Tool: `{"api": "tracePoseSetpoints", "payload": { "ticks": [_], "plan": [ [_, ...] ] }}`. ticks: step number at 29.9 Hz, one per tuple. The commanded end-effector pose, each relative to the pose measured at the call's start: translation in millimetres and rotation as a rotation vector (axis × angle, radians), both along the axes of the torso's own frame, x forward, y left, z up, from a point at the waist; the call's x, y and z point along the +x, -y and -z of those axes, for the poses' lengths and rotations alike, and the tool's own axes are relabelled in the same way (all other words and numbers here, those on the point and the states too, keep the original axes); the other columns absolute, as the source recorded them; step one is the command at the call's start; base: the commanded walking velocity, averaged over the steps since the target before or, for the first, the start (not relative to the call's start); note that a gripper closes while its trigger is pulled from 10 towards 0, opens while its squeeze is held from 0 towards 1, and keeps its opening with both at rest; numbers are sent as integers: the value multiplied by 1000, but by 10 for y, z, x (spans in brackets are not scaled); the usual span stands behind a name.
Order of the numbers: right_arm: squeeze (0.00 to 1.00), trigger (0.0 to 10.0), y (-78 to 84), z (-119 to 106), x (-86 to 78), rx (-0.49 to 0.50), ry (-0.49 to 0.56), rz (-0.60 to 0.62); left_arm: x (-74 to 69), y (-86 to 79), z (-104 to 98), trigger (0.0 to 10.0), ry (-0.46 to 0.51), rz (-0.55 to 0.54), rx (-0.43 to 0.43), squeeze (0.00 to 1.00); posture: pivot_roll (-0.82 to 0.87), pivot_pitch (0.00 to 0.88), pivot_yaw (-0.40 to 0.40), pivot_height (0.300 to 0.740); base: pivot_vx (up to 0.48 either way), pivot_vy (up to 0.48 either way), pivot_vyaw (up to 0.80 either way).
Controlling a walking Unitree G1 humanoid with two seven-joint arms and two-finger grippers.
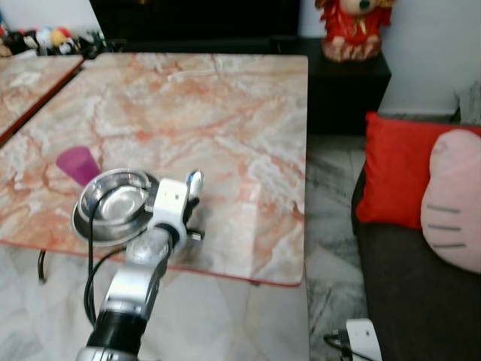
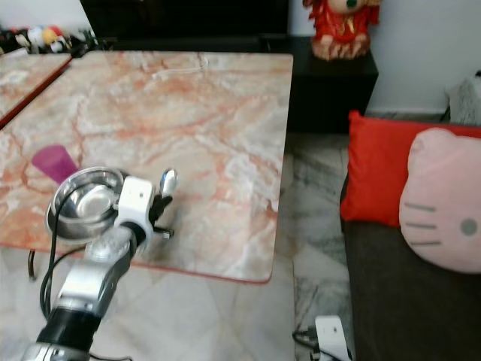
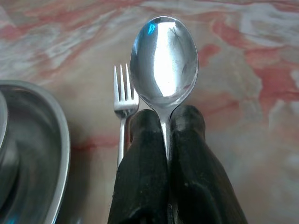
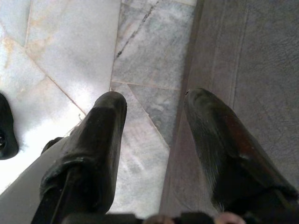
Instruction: Setting the table
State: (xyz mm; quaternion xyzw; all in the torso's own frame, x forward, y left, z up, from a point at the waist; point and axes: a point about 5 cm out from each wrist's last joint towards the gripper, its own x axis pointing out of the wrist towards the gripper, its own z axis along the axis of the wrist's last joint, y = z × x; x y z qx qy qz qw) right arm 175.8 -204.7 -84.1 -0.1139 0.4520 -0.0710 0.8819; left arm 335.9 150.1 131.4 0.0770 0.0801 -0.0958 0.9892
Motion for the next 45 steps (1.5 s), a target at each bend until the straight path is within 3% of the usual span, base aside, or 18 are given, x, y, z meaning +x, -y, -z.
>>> {"api": "tracePoseSetpoints", "payload": {
  "ticks": [1,6,19,25,32,38,40,42,45],
  "plan": [
    [0,10000,-23,34,-62,6,-25,3,38,-33,42,10000,-12,-23,2,0,-73,121,59,740,0,0,0],
    [0,10000,-21,37,-69,5,-27,3,115,-16,87,10000,-42,-30,-4,0,-77,125,58,740,0,0,0],
    [0,10000,-18,40,-76,4,-30,5,149,97,166,10000,-62,3,2,0,-78,128,55,740,0,0,0],
    [0,10000,-17,40,-76,3,-30,6,178,102,157,10000,-56,-11,-2,86,-77,128,55,740,0,0,0],
    [0,10000,-17,40,-76,3,-30,6,200,92,176,10000,-58,-29,-6,102,-78,128,55,740,0,0,0],
    [0,10000,-14,40,-77,2,-31,5,211,85,191,10000,-65,-37,-1,239,-79,130,54,740,0,0,0],
    [0,10000,-14,40,-78,2,-31,6,217,82,193,10000,-67,-39,2,329,-79,130,54,740,0,0,0],
    [0,10000,-13,40,-78,2,-31,6,224,80,193,10000,-65,-40,5,616,-79,131,54,740,0,0,0],
    [0,10000,-12,40,-79,1,-31,6,231,72,189,10000,-61,-42,5,631,-78,131,53,740,0,0,0]
  ]
}}
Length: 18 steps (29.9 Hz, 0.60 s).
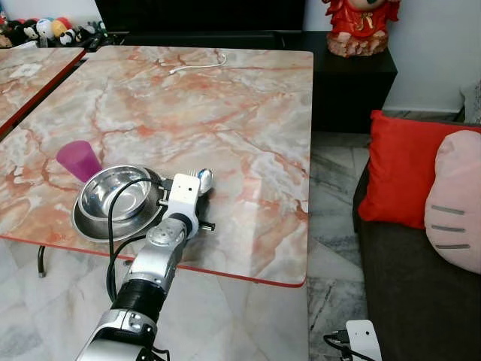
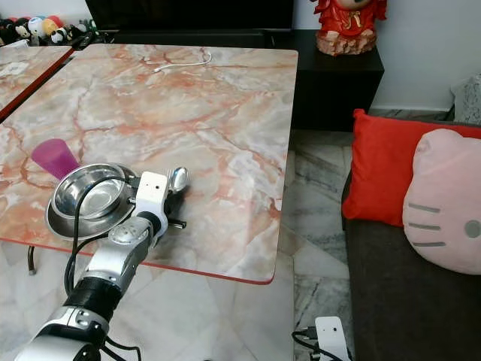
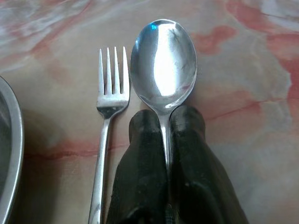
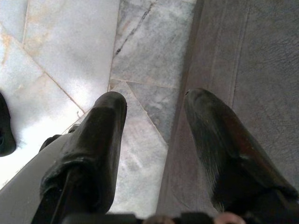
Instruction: Setting the table
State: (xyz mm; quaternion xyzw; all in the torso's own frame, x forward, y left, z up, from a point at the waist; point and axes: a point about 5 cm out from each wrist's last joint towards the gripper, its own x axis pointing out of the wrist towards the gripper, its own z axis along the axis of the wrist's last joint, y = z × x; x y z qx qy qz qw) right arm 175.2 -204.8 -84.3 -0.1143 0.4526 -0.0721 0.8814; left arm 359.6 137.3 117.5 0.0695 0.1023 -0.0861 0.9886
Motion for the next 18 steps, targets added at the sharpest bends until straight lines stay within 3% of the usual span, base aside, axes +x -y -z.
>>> {"api": "tracePoseSetpoints", "payload": {
  "ticks": [1,11,12,14,18],
  "plan": [
    [0,10000,-13,38,-73,3,-30,4,-4,-57,51,10000,-18,-19,14,624,-78,131,53,740,0,0,0],
    [0,10000,-11,38,-74,1,-32,3,-1,-64,50,10000,-12,-21,22,596,-78,133,52,740,0,0,0],
    [0,10000,-11,38,-74,1,-32,3,4,-69,20,10000,7,-22,29,549,-78,133,52,740,0,0,0],
    [0,10000,-10,38,-75,1,-32,3,17,-74,-70,10000,52,-25,17,0,-78,132,53,740,0,0,0],
    [0,10000,-9,40,-78,0,-33,3,6,-66,-287,10000,164,-9,11,0,-76,133,53,740,0,0,0]
  ]
}}
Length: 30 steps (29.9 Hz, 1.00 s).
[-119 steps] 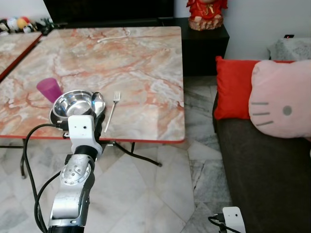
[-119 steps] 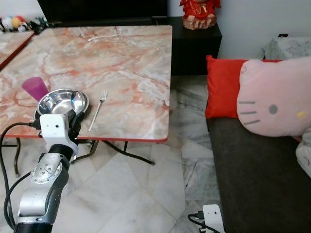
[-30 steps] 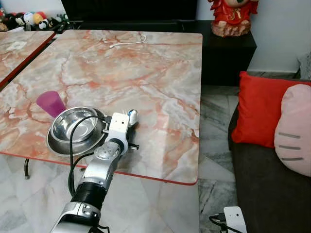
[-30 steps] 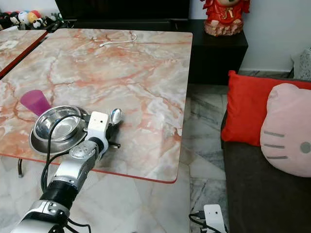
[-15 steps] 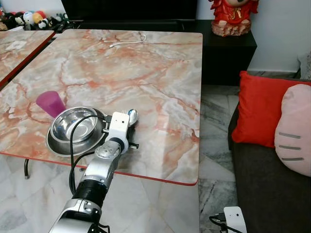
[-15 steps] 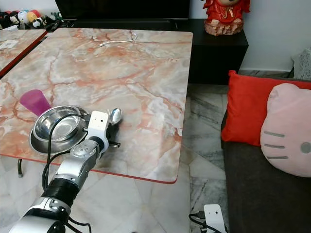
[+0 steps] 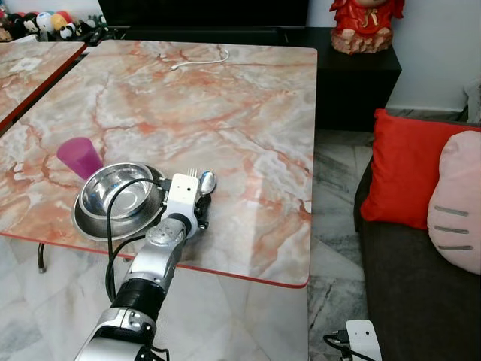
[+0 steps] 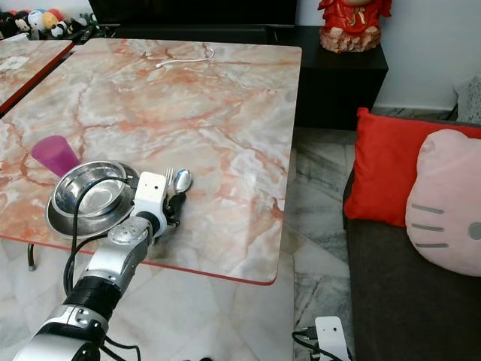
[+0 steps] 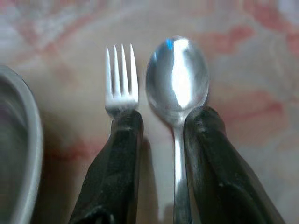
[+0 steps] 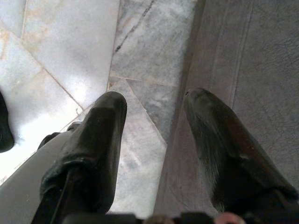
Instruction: Setting the table
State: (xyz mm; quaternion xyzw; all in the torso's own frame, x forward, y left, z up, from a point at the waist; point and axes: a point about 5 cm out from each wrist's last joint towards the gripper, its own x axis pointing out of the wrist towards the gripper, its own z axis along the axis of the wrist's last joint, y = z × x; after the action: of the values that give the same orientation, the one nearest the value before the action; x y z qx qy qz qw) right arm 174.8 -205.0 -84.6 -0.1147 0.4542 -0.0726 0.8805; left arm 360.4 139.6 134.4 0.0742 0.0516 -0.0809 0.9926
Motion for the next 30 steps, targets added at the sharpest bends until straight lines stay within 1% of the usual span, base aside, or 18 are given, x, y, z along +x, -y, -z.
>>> {"api": "tracePoseSetpoints", "payload": {
  "ticks": [1,3,7,8,10,11,12,13,14,17,18,21,24,26,27,30],
  "plan": [
    [0,10000,-11,38,-75,1,-30,2,-14,-40,-159,10000,81,-3,-3,0,-76,133,53,740,0,0,0],
    [0,10000,-11,39,-77,0,-31,1,-42,-28,-227,10000,113,8,-28,0,-74,135,53,740,0,0,0],
    [0,10000,-10,39,-78,0,-33,-3,-115,20,-313,10000,159,49,-50,0,-73,135,53,740,0,0,0],
    [0,10000,-11,40,-80,-1,-34,-4,-158,35,-353,10000,184,64,-61,0,-73,136,55,740,0,0,0],
    [0,10000,-13,42,-84,-1,-35,-3,-256,15,-447,10000,260,60,-76,0,-76,134,57,740,0,0,0],
    [0,10000,-13,42,-84,-1,-35,-3,-256,15,-447,10000,260,60,-76,0,-76,134,57,740,0,0,0],
    [0,10000,-12,43,-86,-1,-35,-2,-353,-57,-491,10000,315,19,-76,0,-73,133,60,740,0,0,0],
    [0,10000,-11,43,-87,-2,-35,-1,-402,-109,-495,10000,345,-8,-48,0,-73,133,60,740,0,0,0],
    [0,10000,-11,43,-87,-2,-35,-1,-433,-141,-496,10000,364,-24,-28,0,-73,133,60,740,0,0,0],
    [0,10000,-10,43,-87,-2,-35,-1,-578,-269,-478,10000,431,-89,83,0,-73,134,58,740,0,0,0],
    [0,10000,-9,43,-87,-2,-35,-2,-619,-298,-474,10000,445,-103,107,0,-73,134,58,740,0,0,0],
    [0,10000,-1,41,-85,-3,-35,-6,-794,-433,-524,10000,503,-209,174,0,-67,128,53,740,0,0,0],
    [0,10000,3,40,-84,-5,-36,-9,-858,-511,-517,10000,504,-278,189,0,-69,123,52,740,0,125,0],
    [0,10000,3,40,-84,-5,-36,-10,-871,-529,-504,10000,501,-295,197,0,-69,123,52,740,0,375,0],
    [0,10000,3,40,-85,-5,-35,-11,-904,-590,-444,10000,475,-347,199,0,-78,113,54,740,0,480,0],
    [0,10000,3,40,-87,-6,-35,-11,-920,-604,-410,10000,458,-367,184,0,-77,105,56,740,0,480,0]
  ]
}}
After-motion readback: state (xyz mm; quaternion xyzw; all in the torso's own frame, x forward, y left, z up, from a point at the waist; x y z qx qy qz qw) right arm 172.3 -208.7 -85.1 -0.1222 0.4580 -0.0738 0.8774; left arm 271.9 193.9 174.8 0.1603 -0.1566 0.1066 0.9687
